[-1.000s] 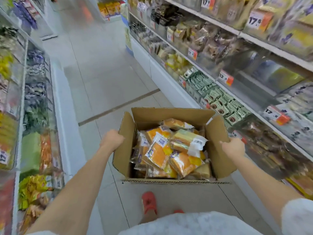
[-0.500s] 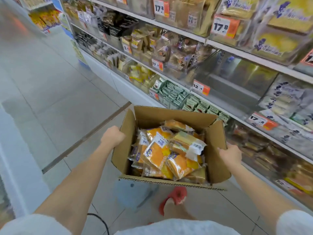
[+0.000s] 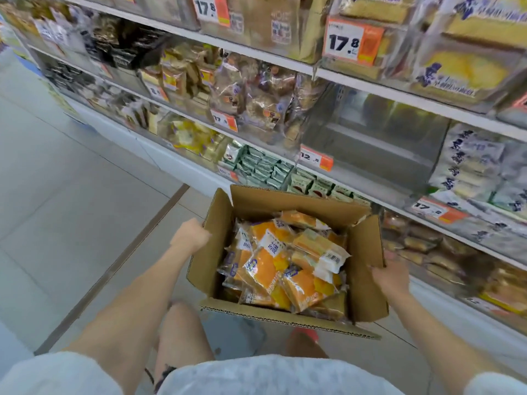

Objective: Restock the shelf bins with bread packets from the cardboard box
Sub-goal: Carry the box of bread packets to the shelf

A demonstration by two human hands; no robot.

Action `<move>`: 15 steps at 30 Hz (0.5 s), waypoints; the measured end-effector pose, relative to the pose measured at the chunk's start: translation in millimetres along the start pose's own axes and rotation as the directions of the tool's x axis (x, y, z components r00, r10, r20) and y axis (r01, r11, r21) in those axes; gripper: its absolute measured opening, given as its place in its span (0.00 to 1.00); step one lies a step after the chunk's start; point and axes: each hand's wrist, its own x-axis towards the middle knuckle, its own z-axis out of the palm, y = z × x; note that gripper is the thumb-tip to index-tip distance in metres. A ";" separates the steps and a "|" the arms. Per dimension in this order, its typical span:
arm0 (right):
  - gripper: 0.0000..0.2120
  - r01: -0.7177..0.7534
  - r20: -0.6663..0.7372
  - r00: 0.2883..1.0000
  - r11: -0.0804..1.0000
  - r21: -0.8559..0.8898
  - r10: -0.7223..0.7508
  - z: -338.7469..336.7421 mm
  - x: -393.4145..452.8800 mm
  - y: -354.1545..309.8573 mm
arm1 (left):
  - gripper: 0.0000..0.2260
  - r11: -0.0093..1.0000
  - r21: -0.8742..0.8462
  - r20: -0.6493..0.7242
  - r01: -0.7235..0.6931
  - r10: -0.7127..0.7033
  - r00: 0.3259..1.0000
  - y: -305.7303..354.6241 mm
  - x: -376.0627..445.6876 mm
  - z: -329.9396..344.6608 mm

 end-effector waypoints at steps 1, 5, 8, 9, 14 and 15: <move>0.08 -0.040 -0.012 0.999 0.999 -0.006 0.040 6.7 2.2 1.1 | 0.07 1.000 0.017 0.028 -0.022 0.022 0.999 1.6 13.8 0.6; 0.09 -0.172 -0.070 0.982 0.985 0.018 0.173 33.3 -0.1 -3.7 | 0.06 0.984 0.107 0.109 -0.143 0.131 0.985 9.6 65.0 0.9; 0.08 -0.235 -0.127 0.961 0.968 0.089 0.245 55.5 0.6 -7.3 | 0.05 0.975 0.123 0.163 -0.187 0.166 0.973 11.5 101.9 4.3; 0.07 -0.247 -0.143 0.955 0.963 0.111 0.261 64.3 1.6 -7.4 | 0.05 0.976 0.107 0.189 -0.191 0.169 0.967 9.4 114.1 6.7; 0.09 -0.347 -0.172 0.911 0.921 0.177 0.376 112.5 13.6 -6.1 | 0.06 0.963 0.126 0.286 -0.238 0.194 0.938 4.5 165.4 24.4; 0.09 -0.373 -0.172 0.899 0.909 0.185 0.403 122.5 17.2 -4.0 | 0.06 0.966 0.118 0.299 -0.230 0.186 0.936 1.2 175.7 32.0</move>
